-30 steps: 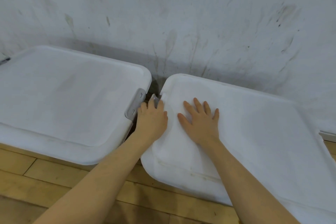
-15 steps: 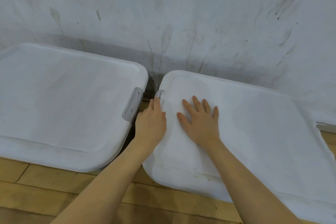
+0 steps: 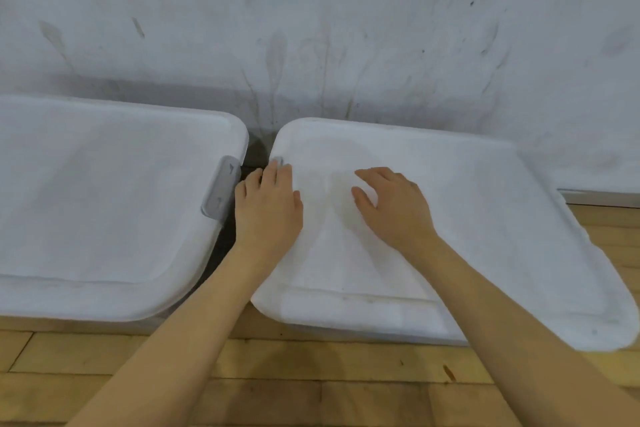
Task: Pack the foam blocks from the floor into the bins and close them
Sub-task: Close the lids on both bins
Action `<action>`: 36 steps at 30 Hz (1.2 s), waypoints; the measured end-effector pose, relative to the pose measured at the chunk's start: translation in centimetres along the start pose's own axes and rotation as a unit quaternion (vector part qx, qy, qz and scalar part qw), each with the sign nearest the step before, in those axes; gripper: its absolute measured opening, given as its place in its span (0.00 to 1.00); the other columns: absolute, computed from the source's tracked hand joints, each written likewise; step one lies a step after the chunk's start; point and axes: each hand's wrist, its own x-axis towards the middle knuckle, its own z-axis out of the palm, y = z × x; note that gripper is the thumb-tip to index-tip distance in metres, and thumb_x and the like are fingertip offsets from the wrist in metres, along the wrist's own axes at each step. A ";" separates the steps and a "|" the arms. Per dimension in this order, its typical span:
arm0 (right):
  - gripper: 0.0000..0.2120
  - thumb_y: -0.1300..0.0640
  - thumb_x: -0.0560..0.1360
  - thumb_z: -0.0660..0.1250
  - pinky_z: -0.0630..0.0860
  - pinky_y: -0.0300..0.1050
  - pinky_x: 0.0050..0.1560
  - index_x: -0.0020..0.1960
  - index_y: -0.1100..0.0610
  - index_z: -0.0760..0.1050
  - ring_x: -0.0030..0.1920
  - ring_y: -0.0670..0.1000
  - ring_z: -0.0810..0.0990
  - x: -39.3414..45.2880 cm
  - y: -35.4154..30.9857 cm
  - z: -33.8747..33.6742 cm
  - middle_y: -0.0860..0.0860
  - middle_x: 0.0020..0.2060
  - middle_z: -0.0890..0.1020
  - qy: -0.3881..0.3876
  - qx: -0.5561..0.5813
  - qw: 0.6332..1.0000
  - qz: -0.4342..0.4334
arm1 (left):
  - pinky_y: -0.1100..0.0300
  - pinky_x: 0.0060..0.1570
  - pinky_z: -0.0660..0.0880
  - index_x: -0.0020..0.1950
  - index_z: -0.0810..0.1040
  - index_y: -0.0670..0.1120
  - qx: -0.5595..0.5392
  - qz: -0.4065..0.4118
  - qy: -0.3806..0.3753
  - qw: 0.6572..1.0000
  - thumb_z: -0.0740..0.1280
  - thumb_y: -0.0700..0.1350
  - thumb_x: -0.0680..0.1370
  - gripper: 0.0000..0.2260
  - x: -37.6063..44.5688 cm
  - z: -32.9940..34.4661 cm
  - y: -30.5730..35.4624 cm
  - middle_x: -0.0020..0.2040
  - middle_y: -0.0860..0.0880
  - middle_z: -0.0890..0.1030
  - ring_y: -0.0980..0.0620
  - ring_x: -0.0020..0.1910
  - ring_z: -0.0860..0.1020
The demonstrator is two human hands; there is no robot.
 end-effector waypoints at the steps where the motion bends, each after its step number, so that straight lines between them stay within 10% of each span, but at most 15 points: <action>1: 0.19 0.49 0.80 0.56 0.63 0.47 0.64 0.69 0.52 0.69 0.65 0.53 0.71 -0.8 1.2 -1.2 0.49 0.67 0.72 0.013 -0.001 1.000 0.011 | 0.47 0.67 0.61 0.70 0.67 0.43 -0.022 0.014 0.001 1.000 0.60 0.47 0.80 0.19 -0.1 -0.4 1.7 0.71 0.44 0.68 0.41 0.68 0.67; 8: 0.16 0.53 0.79 0.60 0.71 0.52 0.57 0.64 0.56 0.74 0.57 0.57 0.77 -4.8 13.7 -7.3 0.53 0.59 0.79 0.134 -0.011 0.986 0.103 | 0.57 0.64 0.52 0.65 0.73 0.45 -0.148 0.153 -0.028 0.977 0.59 0.46 0.80 0.15 -0.1 1.1 16.8 0.67 0.48 0.72 0.49 0.68 0.67; 18: 0.27 0.39 0.77 0.56 0.64 0.55 0.62 0.68 0.56 0.66 0.64 0.60 0.69 -6.7 29.5 -8.2 0.55 0.64 0.71 -0.008 0.070 0.946 0.317 | 0.55 0.66 0.46 0.71 0.66 0.50 -0.078 0.209 -0.141 0.965 0.55 0.52 0.81 0.19 1.2 10.6 31.4 0.75 0.51 0.60 0.50 0.74 0.55; 24: 0.16 0.38 0.78 0.52 0.72 0.47 0.43 0.41 0.46 0.68 0.41 0.47 0.75 -6.5 30.0 -8.4 0.46 0.39 0.77 -0.074 0.211 0.919 0.325 | 0.53 0.66 0.46 0.76 0.55 0.55 0.000 0.217 -0.150 0.965 0.33 0.59 0.70 0.35 0.8 12.5 32.3 0.77 0.53 0.54 0.49 0.75 0.51; 36: 0.22 0.45 0.77 0.60 0.70 0.50 0.52 0.67 0.55 0.66 0.55 0.57 0.73 -8.1 27.3 -7.7 0.54 0.56 0.73 0.046 0.043 0.962 0.266 | 0.53 0.70 0.45 0.74 0.60 0.56 -0.059 0.214 -0.195 0.955 0.55 0.55 0.80 0.22 1.0 10.4 30.9 0.77 0.53 0.55 0.51 0.76 0.49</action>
